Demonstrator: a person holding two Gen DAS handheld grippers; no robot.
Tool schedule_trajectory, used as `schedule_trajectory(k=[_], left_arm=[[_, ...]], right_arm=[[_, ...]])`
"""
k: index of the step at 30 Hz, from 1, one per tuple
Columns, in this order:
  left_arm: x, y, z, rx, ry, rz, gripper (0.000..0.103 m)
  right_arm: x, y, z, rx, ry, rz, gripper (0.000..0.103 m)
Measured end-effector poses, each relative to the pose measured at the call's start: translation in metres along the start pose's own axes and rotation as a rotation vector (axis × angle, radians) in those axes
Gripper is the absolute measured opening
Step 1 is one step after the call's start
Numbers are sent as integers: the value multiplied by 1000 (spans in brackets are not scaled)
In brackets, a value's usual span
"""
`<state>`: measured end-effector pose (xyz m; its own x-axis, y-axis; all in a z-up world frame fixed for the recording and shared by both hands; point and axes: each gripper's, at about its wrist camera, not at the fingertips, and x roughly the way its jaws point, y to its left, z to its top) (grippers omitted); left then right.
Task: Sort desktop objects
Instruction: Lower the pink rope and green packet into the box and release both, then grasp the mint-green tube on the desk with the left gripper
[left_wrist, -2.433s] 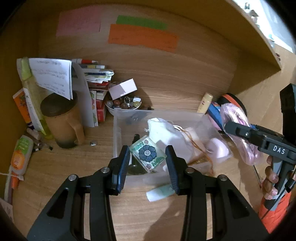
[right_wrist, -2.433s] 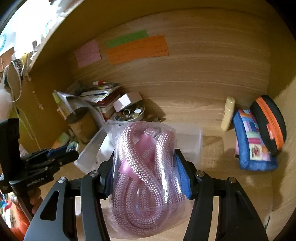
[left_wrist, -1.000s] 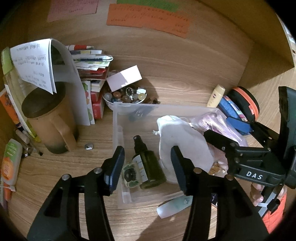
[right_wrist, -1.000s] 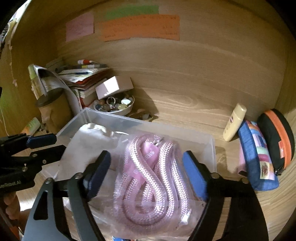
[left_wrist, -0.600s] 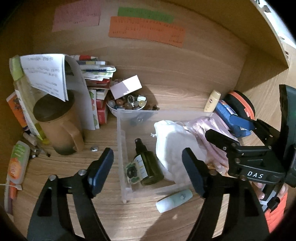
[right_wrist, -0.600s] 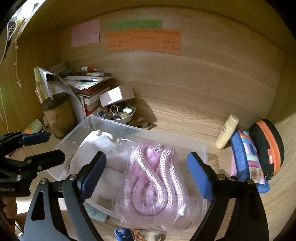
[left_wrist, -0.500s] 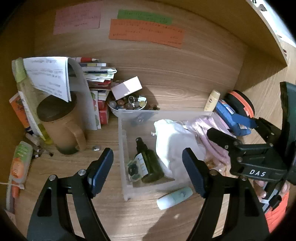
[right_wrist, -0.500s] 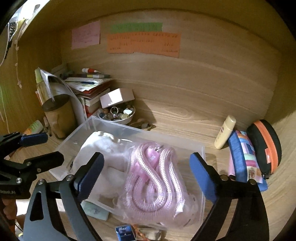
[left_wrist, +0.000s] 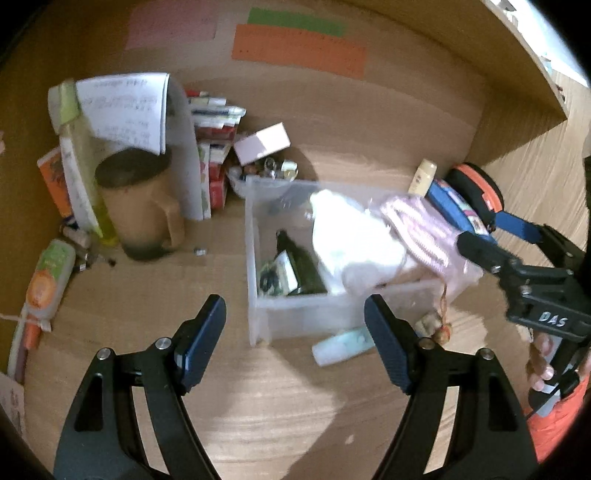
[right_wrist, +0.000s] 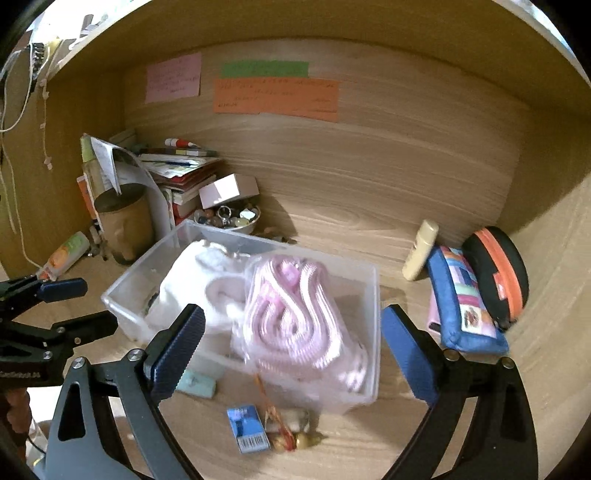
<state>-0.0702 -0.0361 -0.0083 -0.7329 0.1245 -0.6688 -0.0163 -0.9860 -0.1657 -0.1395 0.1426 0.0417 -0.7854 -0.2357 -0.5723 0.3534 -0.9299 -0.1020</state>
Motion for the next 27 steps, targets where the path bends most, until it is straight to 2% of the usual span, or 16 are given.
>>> schedule_trajectory(k=[14, 18, 22, 25, 27], left_arm=[[22, -20, -40, -1, 142, -13, 77], [35, -35, -44, 27, 185, -17, 77], [57, -41, -46, -20, 257, -51, 77], [63, -47, -43, -15, 252, -15, 77], [68, -50, -42, -37, 269, -45, 77]], right_arm=[[-12, -25, -54, 51, 75, -11, 96], [-7, -38, -70, 75, 110, -19, 96], [-2, -49, -82, 103, 141, -22, 96], [3, -57, -90, 115, 145, -54, 96], [7, -61, -94, 118, 157, -54, 96]])
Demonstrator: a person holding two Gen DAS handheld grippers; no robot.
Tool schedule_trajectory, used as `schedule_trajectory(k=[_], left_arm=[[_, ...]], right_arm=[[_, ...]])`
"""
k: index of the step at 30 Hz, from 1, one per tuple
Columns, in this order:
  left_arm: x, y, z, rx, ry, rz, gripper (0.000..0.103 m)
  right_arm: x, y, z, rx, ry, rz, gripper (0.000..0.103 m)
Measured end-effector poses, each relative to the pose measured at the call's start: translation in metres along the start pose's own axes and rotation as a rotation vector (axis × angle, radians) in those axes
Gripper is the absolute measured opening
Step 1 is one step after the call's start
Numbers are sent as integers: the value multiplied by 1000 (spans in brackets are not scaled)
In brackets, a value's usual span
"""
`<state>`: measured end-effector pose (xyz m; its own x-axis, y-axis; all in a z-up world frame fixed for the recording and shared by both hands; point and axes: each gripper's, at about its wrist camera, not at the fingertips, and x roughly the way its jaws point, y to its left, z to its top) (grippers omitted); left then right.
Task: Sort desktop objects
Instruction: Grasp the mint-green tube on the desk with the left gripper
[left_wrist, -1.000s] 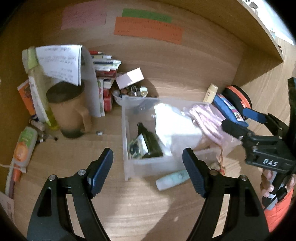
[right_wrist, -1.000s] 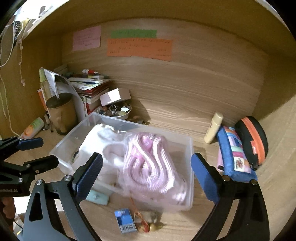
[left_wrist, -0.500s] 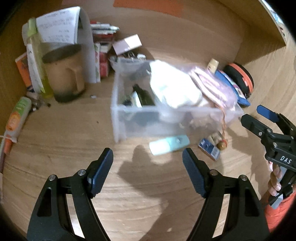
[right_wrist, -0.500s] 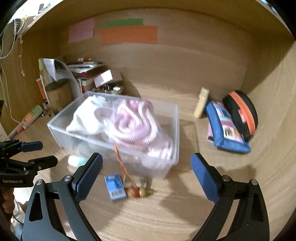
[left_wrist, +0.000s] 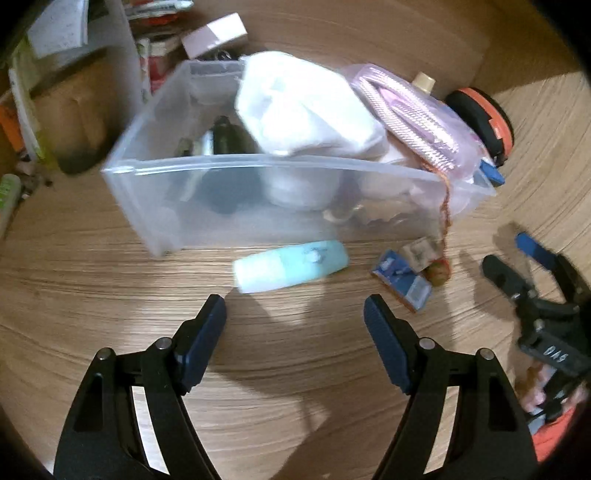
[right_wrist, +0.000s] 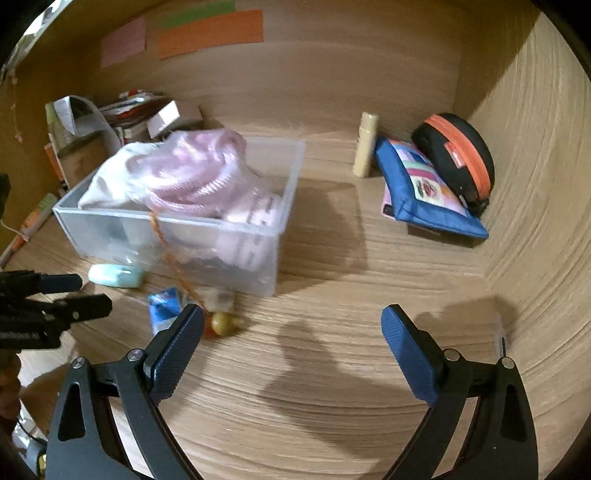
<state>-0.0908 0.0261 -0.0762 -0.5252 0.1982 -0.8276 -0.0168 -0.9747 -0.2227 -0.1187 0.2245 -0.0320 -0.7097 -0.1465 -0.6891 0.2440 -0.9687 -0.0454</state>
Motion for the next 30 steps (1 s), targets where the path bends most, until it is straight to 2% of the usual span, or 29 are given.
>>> schedule_trajectory(k=[10, 14, 16, 19, 24, 26, 28, 30], left_arm=[[16, -22, 12, -25, -23, 63, 77], [20, -29, 12, -29, -29, 85, 80], [23, -32, 14, -20, -31, 85, 89], [27, -38, 16, 14, -29, 119, 89], [32, -40, 18, 22, -31, 136, 89], [32, -39, 19, 17, -40, 143, 86], [29, -39, 18, 19, -59, 146, 73], [28, -38, 15, 20, -58, 139, 72]], right_arm=[[14, 1, -3, -27, 54, 112, 93], [17, 5, -4, -44, 74, 148, 82], [19, 6, -4, -46, 82, 159, 75], [22, 6, -4, -49, 99, 186, 64], [24, 10, -4, -65, 115, 215, 61], [27, 12, -3, -70, 126, 222, 61], [30, 15, -2, -74, 140, 223, 61], [32, 17, -1, -82, 150, 225, 61]])
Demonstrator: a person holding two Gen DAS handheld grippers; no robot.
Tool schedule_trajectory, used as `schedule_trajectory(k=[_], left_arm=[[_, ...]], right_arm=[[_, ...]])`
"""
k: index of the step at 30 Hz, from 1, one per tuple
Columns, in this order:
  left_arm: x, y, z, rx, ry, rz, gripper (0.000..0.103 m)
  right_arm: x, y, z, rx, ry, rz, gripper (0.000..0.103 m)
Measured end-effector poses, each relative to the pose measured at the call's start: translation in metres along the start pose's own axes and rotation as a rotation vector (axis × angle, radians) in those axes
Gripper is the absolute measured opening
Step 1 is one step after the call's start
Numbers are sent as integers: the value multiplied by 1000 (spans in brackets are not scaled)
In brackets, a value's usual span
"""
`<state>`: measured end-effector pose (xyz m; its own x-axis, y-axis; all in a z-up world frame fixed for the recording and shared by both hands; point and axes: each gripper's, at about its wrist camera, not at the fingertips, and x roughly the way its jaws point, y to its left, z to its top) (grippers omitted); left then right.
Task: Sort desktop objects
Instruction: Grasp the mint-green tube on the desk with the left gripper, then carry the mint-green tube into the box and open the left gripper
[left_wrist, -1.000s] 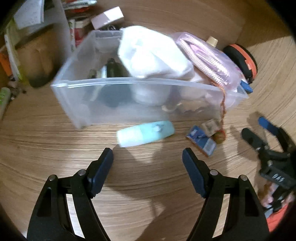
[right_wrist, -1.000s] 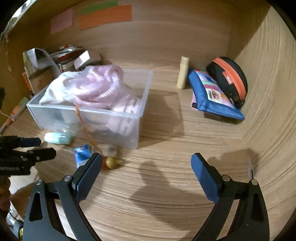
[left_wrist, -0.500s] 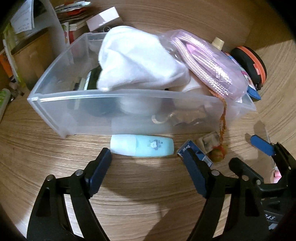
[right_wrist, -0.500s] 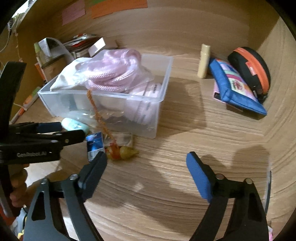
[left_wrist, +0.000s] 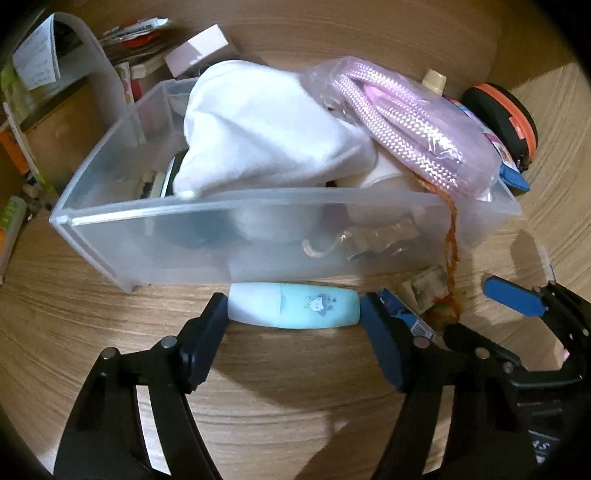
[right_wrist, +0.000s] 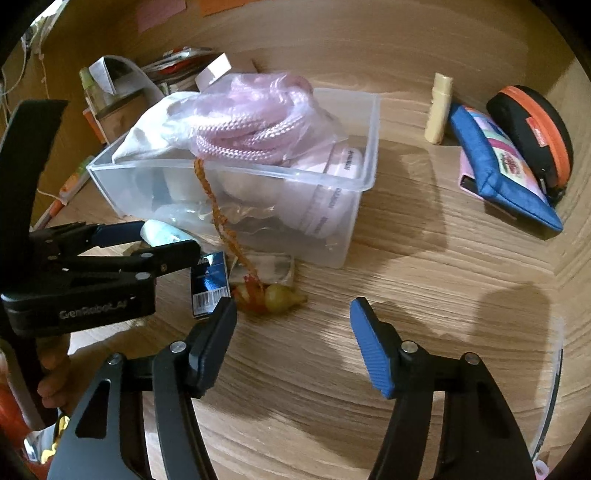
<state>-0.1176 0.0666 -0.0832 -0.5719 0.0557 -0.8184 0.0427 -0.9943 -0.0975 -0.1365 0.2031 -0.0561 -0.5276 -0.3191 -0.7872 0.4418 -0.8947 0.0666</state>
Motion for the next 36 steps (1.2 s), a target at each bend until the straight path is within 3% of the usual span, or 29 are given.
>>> schedule_trajectory(k=[4, 9, 11, 21, 36], left_arm=[[-7, 5, -6, -5, -1, -34, 72], [-22, 12, -14, -17, -37, -43, 72], [-28, 14, -16, -15, -57, -34, 72], [-58, 30, -23, -31, -115, -40, 72], [-101, 57, -13, -37, -213, -66, 72]], right_arm=[[6, 4, 2, -17, 21, 10, 50], [9, 9, 5, -34, 24, 0, 47], [9, 12, 7, -44, 26, 0, 40], [-2, 16, 4, -21, 3, 45, 39], [-65, 37, 27, -15, -172, 111, 40]])
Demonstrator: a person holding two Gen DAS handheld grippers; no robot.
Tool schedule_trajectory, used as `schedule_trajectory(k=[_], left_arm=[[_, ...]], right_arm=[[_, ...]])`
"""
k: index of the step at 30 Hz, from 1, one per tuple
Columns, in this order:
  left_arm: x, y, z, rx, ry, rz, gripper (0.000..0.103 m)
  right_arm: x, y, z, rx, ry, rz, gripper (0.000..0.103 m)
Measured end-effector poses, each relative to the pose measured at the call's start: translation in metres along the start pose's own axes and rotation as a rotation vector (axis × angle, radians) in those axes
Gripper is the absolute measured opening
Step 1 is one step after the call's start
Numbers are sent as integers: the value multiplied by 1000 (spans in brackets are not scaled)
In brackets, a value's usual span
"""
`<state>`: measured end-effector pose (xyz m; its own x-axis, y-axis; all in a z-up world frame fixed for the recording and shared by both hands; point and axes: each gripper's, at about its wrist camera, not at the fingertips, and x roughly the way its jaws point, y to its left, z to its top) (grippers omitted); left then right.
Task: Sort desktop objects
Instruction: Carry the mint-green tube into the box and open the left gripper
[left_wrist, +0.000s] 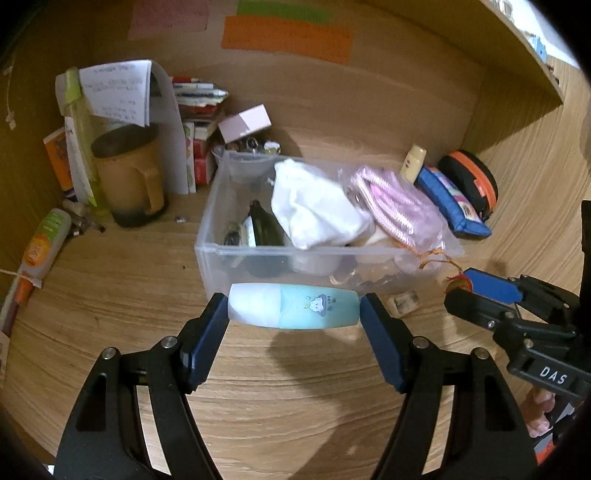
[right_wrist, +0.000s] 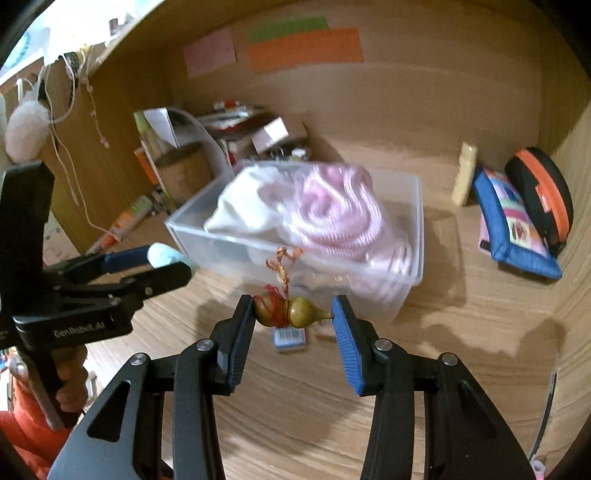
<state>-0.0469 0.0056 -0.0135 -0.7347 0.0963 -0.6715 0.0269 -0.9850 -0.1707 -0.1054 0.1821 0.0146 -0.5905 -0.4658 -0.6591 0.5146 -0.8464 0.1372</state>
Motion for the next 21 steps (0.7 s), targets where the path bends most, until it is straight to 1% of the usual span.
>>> schedule_trajectory(k=[4, 9, 13, 16, 21], left_arm=[[-6, 6, 9, 2, -22, 1, 72], [-7, 13, 20, 6, -42, 9, 72], [-1, 23, 30, -19, -39, -6, 72], [6, 28, 37, -18, -41, 1, 72], [22, 32, 48, -16, -23, -8, 72]], right_arm=[[-1, 4, 9, 11, -22, 14, 40], [13, 9, 19, 15, -9, 20, 40], [24, 10, 26, 22, 1, 24, 40], [32, 11, 31, 24, 7, 22, 40], [44, 11, 38, 20, 20, 8, 40]])
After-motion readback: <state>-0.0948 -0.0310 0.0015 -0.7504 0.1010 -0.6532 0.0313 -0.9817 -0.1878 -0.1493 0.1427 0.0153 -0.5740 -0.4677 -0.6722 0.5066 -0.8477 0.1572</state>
